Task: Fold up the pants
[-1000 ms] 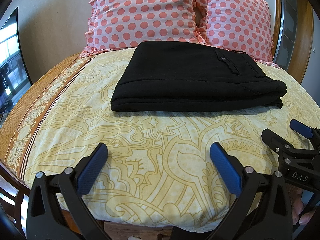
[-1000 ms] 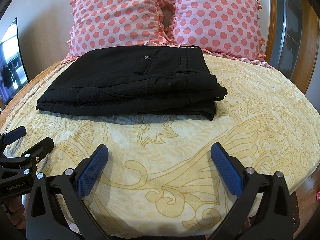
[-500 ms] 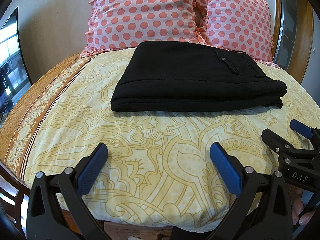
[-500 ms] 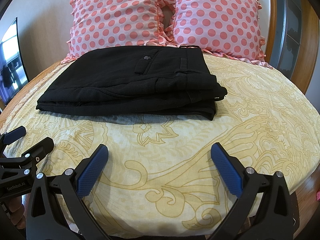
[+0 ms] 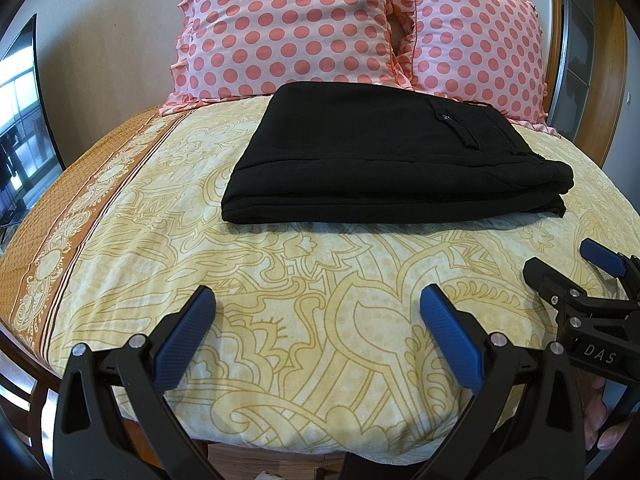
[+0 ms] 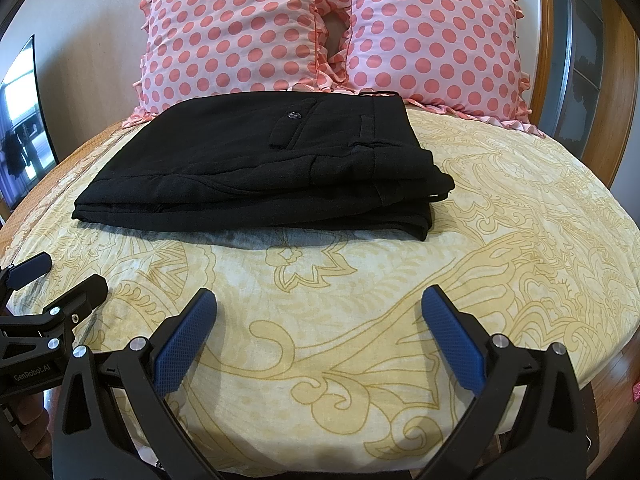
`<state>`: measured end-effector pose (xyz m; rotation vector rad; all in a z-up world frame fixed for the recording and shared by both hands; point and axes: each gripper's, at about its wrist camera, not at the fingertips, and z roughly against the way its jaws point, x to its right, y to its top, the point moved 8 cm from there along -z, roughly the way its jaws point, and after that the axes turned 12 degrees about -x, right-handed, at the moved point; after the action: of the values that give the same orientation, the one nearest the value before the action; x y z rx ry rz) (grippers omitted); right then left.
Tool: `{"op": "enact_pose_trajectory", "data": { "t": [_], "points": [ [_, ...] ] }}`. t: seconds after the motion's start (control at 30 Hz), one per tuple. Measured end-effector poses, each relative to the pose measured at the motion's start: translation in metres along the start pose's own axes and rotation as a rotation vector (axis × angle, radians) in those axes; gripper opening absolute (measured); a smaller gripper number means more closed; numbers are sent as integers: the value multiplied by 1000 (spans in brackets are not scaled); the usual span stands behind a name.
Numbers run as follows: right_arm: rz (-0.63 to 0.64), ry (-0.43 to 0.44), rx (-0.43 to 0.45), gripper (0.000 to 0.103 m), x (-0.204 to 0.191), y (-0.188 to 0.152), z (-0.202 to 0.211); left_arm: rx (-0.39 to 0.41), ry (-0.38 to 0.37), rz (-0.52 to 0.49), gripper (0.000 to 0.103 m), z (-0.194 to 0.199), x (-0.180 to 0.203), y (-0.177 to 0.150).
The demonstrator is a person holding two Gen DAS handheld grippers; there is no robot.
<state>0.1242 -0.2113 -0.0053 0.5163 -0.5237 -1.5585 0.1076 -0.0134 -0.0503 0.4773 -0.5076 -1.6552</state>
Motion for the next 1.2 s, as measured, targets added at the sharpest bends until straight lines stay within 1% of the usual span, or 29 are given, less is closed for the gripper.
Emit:
{"op": "enact_pose_trajectory", "data": {
  "t": [1.2],
  "points": [
    [0,0,1,102,0,1,0,-1,5,9,101,-2,0,4]
  ]
}}
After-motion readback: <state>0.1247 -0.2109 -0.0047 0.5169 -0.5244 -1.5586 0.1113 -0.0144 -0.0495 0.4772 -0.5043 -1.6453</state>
